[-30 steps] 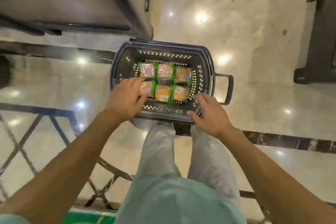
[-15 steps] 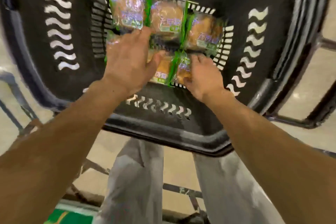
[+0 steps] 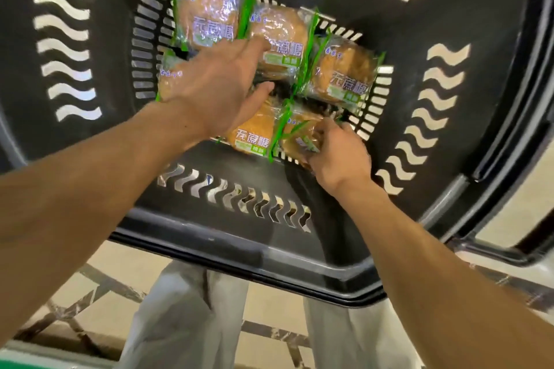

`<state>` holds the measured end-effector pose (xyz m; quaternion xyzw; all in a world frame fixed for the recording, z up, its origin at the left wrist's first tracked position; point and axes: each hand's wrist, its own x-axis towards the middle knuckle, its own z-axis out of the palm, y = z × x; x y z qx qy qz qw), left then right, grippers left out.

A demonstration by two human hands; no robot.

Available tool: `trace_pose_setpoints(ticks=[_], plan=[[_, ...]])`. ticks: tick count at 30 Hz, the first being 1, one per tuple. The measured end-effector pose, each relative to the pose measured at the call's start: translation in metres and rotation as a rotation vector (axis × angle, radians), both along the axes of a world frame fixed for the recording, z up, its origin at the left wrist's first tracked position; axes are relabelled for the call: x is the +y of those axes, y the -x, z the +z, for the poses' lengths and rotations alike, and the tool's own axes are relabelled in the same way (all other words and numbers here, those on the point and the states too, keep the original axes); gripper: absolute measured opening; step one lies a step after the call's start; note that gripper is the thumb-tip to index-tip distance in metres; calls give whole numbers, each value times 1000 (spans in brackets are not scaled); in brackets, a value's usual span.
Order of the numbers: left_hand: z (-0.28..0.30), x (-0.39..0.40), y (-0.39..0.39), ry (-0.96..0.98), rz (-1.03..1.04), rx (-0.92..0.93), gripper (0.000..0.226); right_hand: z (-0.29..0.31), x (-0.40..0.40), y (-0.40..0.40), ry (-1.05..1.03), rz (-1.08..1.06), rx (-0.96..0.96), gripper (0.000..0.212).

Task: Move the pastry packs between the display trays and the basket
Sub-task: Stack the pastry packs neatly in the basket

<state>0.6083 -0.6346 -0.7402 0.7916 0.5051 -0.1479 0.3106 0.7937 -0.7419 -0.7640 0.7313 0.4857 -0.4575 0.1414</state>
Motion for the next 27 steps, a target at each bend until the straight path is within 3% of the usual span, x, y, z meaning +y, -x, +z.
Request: trace_pose_setpoints(ticks=[3,7,12,16,23,27], plan=[[-16,17,-22,9,-86,-2,55,18,3,-11,-44,-312,106,41],[-32,30,-52,13,-60,-53,54,68,14,-29,-175,-475,216,34],[-38,22,-80,13,-150,-41,57,135,25,-65,-307,-511,359,30],[-48,19,-101,-3,-206,-61,63,158,30,-96,-399,-485,277,32],[-73,25,-131,-71,-403,336,98,150,32,-106,-504,-613,308,26],[-60,14,-140,-156,-487,348,74,146,26,-106,-502,-635,333,28]])
